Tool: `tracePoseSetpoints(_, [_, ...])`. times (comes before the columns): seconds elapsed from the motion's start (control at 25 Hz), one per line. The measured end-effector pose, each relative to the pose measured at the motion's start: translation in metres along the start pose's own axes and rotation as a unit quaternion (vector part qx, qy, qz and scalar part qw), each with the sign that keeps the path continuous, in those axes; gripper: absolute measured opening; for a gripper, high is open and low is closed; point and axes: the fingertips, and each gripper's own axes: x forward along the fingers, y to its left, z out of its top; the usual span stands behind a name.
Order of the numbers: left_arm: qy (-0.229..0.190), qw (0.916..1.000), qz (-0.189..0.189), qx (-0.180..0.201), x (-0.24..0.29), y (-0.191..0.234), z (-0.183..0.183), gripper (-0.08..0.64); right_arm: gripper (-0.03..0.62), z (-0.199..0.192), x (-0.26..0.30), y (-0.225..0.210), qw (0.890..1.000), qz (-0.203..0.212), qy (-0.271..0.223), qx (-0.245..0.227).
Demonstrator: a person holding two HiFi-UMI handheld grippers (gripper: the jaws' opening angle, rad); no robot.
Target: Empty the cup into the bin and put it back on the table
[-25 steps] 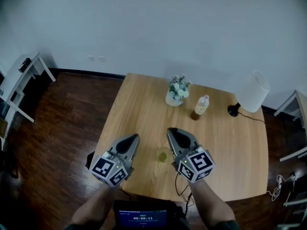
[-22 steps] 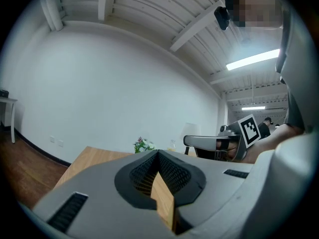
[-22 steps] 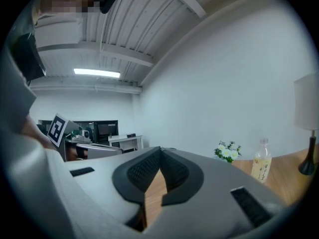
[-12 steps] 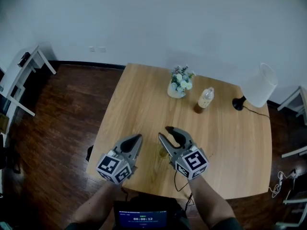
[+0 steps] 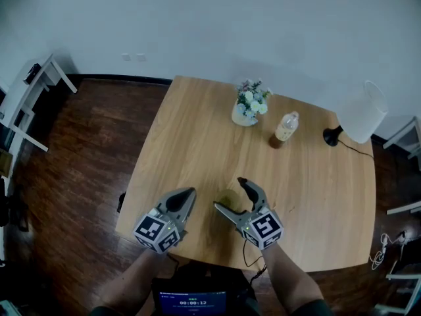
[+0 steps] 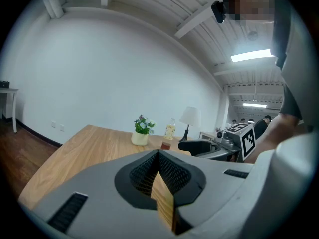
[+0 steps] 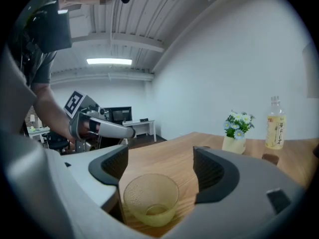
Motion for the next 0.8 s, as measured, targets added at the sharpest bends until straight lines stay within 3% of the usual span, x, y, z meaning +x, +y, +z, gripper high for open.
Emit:
tracePoseSetpoints(0.12, [0.009, 0.9999, 0.012, -0.006, 0.0, 0.003, -0.013, 0.0, 0.42, -0.024, 0.005, 0.007, 0.999, 0.015, 0.034, -0.005])
tracePoseSetpoints(0.2, [0.018, 0.9995, 0.023, -0.013, 0.0, 0.007, -0.025, 0.0, 0.494, -0.035, 0.008, 0.011, 0.999, 0.023, 0.048, -0.001])
tracePoseSetpoints(0.48, [0.042, 0.9971, 0.046, -0.044, -0.005, 0.019, -0.063, 0.0, 0.494, -0.064, 0.018, 0.017, 0.997, 0.036, 0.073, 0.003])
tracePoseSetpoints(0.8, [0.074, 0.9944, 0.052, -0.054, -0.009, 0.019, -0.104, 0.0, 0.471, -0.081, 0.027, 0.013, 0.996, 0.028, 0.078, 0.016])
